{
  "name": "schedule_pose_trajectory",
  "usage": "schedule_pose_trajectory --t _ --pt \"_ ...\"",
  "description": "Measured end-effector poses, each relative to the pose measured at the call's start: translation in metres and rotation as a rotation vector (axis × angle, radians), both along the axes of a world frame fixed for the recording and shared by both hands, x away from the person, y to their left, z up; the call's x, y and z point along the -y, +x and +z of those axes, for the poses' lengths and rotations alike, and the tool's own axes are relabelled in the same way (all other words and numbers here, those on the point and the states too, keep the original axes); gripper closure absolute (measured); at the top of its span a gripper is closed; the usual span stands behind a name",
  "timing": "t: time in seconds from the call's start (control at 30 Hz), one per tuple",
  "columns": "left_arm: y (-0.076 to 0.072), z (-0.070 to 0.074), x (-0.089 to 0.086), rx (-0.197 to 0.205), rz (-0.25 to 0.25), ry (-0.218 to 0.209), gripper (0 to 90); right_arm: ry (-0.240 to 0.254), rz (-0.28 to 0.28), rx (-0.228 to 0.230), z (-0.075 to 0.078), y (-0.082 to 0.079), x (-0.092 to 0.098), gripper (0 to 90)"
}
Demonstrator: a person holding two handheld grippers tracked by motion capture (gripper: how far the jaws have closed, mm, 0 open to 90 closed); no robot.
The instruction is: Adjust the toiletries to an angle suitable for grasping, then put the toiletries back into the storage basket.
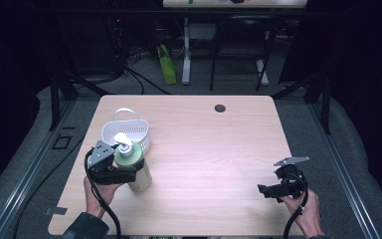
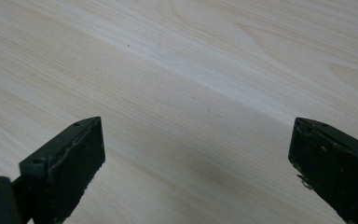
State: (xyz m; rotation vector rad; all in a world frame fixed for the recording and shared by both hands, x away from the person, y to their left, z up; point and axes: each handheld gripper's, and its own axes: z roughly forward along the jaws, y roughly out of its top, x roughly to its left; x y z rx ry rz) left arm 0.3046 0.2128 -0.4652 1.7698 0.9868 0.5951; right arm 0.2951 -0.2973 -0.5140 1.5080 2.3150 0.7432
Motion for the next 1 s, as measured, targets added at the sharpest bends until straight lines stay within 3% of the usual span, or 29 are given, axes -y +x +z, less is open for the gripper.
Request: schedule_pose_trajectory --t 0.37,0.83,0.9,1.0 --pt "-0.001 0.014 -0.003 0.068 0.016 -0.057 0.0 -0.004 0.008 -0.002 -0.001 0.001 -0.001 3.1" --pt "0.006 0.023 -0.005 0.097 -0.008 -0.104 0.2 -0.004 0.01 -0.005 -0.001 0.002 -0.003 3.1" --pt "0.006 0.024 -0.006 0.104 -0.017 -0.12 1.6 -0.004 0.009 -0.004 -0.001 0.002 -0.003 3.2" --pt "0.003 0.025 -0.009 0.139 -0.033 -0.148 16.1 -0.001 0.008 -0.004 -0.001 0.002 -0.003 3.2"
